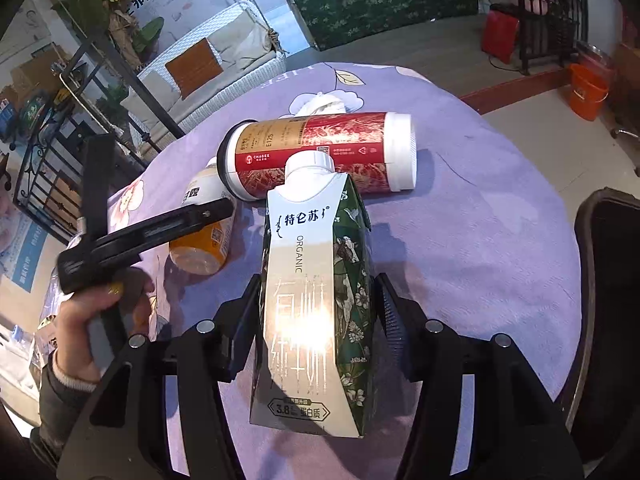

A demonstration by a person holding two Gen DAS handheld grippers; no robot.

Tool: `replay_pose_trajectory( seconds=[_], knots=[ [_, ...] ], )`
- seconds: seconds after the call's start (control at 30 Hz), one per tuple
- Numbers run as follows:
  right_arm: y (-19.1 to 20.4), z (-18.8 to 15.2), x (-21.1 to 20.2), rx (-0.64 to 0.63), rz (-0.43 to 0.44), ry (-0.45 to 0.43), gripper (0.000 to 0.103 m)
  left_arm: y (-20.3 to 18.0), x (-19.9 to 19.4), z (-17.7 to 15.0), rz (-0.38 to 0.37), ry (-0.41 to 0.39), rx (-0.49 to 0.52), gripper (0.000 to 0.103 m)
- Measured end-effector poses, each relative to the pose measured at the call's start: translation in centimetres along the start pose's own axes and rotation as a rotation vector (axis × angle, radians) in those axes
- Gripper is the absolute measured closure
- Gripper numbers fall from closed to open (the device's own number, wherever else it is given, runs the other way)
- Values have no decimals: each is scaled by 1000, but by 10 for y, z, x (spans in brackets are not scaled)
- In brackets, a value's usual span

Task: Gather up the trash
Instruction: 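Grasp the green milk carton with the right tool while the left tool grasps the juice bottle, then carry the milk carton over the bin and open the right tool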

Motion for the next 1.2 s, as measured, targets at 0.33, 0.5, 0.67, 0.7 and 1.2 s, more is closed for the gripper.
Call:
replay_pose_trajectory(
  seconds=[0.33, 0.5, 0.67, 0.7, 1.2],
  knots=[
    [-16, -15, -7, 27, 1, -13, 47, 12, -11, -24, -18, -15, -62, 43],
    [-18, -21, -14, 29, 10, -32, 47, 19, -33, -39, -41, -60, -107, 43],
    [-23, -27, -20, 34, 22, -42, 47, 18, -63, -64, -62, -119, -132, 43],
    [-24, -29, -21, 36, 24, -45, 47, 13, -66, -68, -64, -129, -134, 43],
    [-73, -58, -72, 116, 1, -125, 47, -64, -113, -100, -194, -258, -24, 43]
  ],
)
Point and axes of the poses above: each gripper's, at about its wrist camera, not at the fingertips, and x roughly the way its jaws point, y to its left, z to its top, the point moved 5 cm from there along x, roughly the way its jaws point, and after that the axes turned 3 degrees about y, right-handed, at the moved point
